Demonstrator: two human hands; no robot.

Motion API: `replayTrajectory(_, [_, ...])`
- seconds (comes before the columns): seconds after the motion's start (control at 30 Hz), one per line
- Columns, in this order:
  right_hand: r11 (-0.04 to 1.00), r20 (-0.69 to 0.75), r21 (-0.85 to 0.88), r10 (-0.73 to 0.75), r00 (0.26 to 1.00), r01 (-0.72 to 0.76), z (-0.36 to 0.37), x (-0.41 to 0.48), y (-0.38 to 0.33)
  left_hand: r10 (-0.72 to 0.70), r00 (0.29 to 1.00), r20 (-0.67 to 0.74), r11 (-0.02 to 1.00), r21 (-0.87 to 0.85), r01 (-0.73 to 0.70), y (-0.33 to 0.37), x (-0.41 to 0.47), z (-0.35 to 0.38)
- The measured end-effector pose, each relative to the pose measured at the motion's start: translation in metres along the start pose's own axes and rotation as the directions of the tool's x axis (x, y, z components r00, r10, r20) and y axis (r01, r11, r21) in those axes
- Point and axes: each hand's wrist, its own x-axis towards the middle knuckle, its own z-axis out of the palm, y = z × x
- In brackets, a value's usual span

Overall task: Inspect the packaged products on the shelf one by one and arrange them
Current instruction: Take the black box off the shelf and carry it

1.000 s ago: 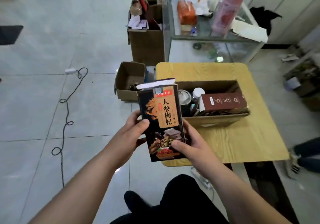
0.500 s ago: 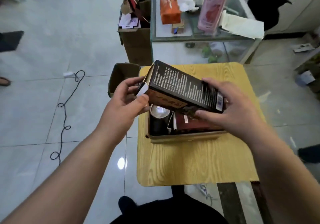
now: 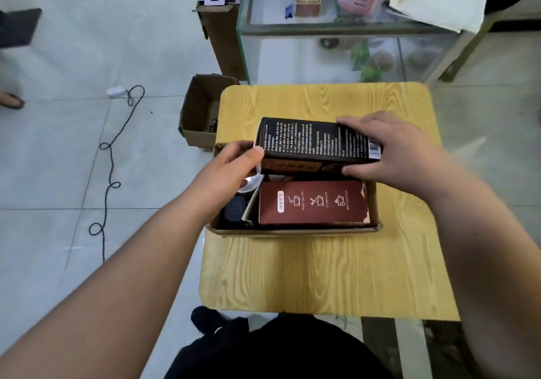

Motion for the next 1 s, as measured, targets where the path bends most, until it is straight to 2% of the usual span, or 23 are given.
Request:
replayTrajectory(0.17, [0.998, 0.038, 0.058, 0.001, 0.999, -0.003, 0.025, 0.004, 0.013, -0.1, 0.994, -0.049, 0.994, 0.047, 0.102, -0.01, 0.009, 0.012])
replayTrajectory(0.37, [0.989, 0.012, 0.139, 0.047, 0.999, -0.048, 0.036, -0.004, 0.024, -0.085, 0.996, -0.036, 0.981, 0.169, 0.09, -0.005, 0.007, 0.022])
replayTrajectory(0.83, [0.984, -0.027, 0.141, 0.116, 0.993, -0.111, 0.044, -0.007, 0.017, -0.111, 0.99, -0.09, 0.985, 0.125, 0.121, -0.001, -0.002, 0.033])
replayTrajectory(0.93, [0.976, 0.017, 0.183, 0.116, 0.993, -0.117, 0.042, -0.009, 0.013, -0.032, 0.986, -0.165, 0.997, 0.071, 0.044, 0.003, -0.001, 0.036])
replayTrajectory(1.0, [0.968, 0.041, 0.224, 0.106, 0.994, -0.112, 0.043, -0.008, 0.007, 0.063, 0.987, -0.151, 0.997, 0.048, -0.056, 0.011, -0.001, 0.038])
